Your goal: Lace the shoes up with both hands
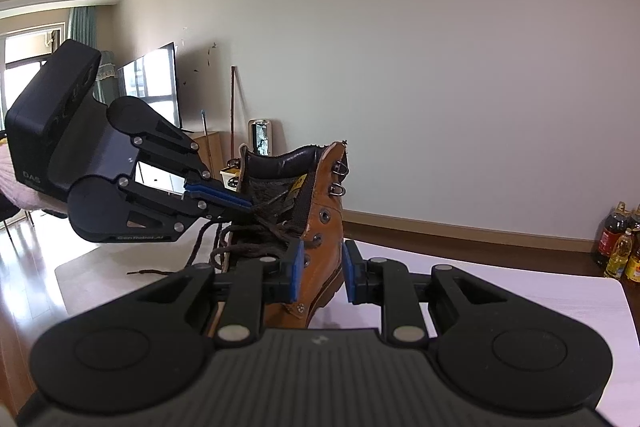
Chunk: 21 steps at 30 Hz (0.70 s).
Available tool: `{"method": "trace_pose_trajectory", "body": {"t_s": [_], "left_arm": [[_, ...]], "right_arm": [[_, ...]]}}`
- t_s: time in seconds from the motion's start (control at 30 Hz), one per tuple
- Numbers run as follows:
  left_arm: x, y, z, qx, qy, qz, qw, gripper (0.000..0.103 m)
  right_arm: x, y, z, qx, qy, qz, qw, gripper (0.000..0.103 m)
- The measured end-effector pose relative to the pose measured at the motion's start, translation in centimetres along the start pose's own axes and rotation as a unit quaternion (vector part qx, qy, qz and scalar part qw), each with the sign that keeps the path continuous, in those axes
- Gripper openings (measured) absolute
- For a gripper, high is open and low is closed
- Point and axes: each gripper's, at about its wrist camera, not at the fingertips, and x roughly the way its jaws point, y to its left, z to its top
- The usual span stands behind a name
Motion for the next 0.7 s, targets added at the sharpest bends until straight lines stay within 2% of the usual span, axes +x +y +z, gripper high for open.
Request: {"method": "trace_pose_trajectory", "body": {"t_s": [0.3, 0.5, 0.7], "left_arm": [[-0.3, -0.2, -0.5, 0.031, -0.007, 0.001, 0.9995, 0.004], [-0.4, -0.9, -0.4, 0.095, -0.011, 0.001, 0.9954, 0.004], [-0.8, -1.9, -0.1, 0.172, -0.01, 0.025, 0.9847, 0.004]], "right_arm": [[0.0, -0.7, 0.1, 0.016, -0.001, -0.008, 1.0, 0.026], [0.2, -0.9, -0.1, 0.02, -0.001, -0.009, 1.0, 0.026], [0.7, -1.5, -0.2, 0.027, -0.004, -0.005, 1.0, 0.027]]}}
